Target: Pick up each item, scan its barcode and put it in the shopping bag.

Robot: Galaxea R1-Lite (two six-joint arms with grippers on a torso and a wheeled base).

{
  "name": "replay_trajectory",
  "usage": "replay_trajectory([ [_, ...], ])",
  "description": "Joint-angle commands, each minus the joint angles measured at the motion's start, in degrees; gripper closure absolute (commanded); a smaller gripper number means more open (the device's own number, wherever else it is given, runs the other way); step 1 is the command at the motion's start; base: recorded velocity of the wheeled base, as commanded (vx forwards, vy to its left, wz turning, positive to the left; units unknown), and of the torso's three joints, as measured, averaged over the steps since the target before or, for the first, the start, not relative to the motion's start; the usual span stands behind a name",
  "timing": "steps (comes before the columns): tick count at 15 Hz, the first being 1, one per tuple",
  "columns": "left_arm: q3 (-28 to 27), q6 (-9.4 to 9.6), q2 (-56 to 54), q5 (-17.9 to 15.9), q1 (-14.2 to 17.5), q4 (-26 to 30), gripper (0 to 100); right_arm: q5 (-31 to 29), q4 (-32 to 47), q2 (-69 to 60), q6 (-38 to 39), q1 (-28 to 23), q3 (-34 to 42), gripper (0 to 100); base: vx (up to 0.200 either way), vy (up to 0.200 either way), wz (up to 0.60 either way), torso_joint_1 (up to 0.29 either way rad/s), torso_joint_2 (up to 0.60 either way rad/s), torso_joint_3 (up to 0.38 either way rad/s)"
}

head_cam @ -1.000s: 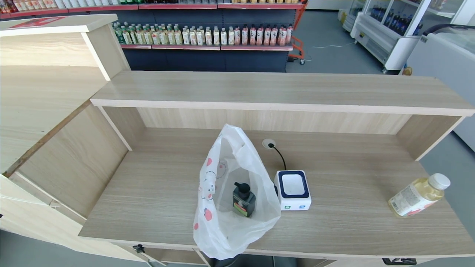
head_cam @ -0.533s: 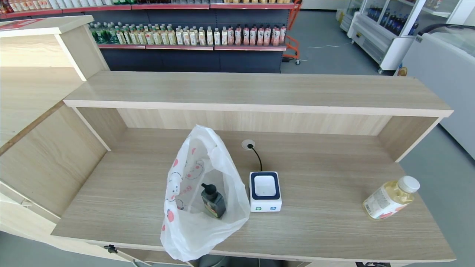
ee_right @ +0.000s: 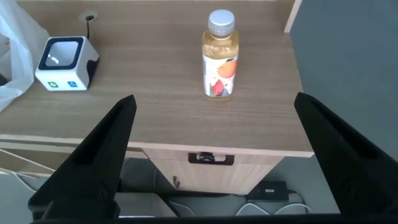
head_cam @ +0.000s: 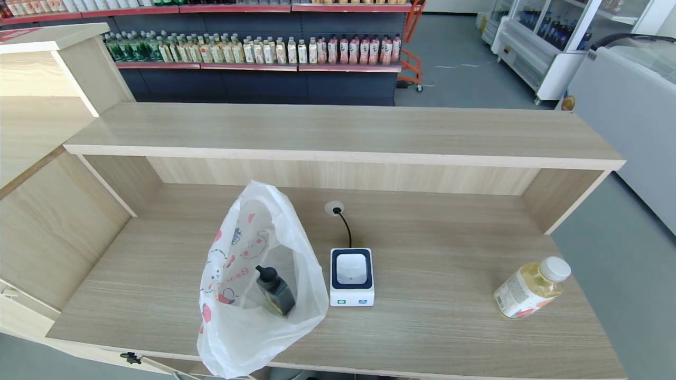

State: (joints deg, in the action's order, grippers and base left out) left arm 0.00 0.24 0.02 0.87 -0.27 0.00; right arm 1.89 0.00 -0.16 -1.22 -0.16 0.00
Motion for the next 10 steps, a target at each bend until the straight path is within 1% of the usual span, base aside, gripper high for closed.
replay_trajectory([
  [1, 0.00, 0.11, -0.02, 0.01, 0.00, 0.00, 0, 0.04, 0.00, 0.16, -0.01, -0.02, 0.00, 0, 0.000, -0.200, 0.00, 0.007, 0.00, -0.002],
  [2, 0.00, 0.20, -0.02, 0.01, 0.00, 0.00, 0, 0.04, 0.00, 0.16, -0.01, -0.02, 0.00, 0, 0.000, -0.200, 0.00, -0.002, 0.00, 0.007],
  [9, 0.00, 0.11, -0.02, 0.01, 0.00, 0.00, 0, 0.04, 0.00, 0.16, -0.45, -0.02, 0.00, 0, 0.000, 0.000, 0.00, 0.000, 0.00, 0.000],
  [10, 0.00, 0.02, -0.02, -0.07, 0.00, 0.00, 0, 0.04, 0.00, 0.16, -0.19, -0.02, 0.00, 100, 0.000, 0.000, 0.00, 0.000, 0.00, 0.000],
])
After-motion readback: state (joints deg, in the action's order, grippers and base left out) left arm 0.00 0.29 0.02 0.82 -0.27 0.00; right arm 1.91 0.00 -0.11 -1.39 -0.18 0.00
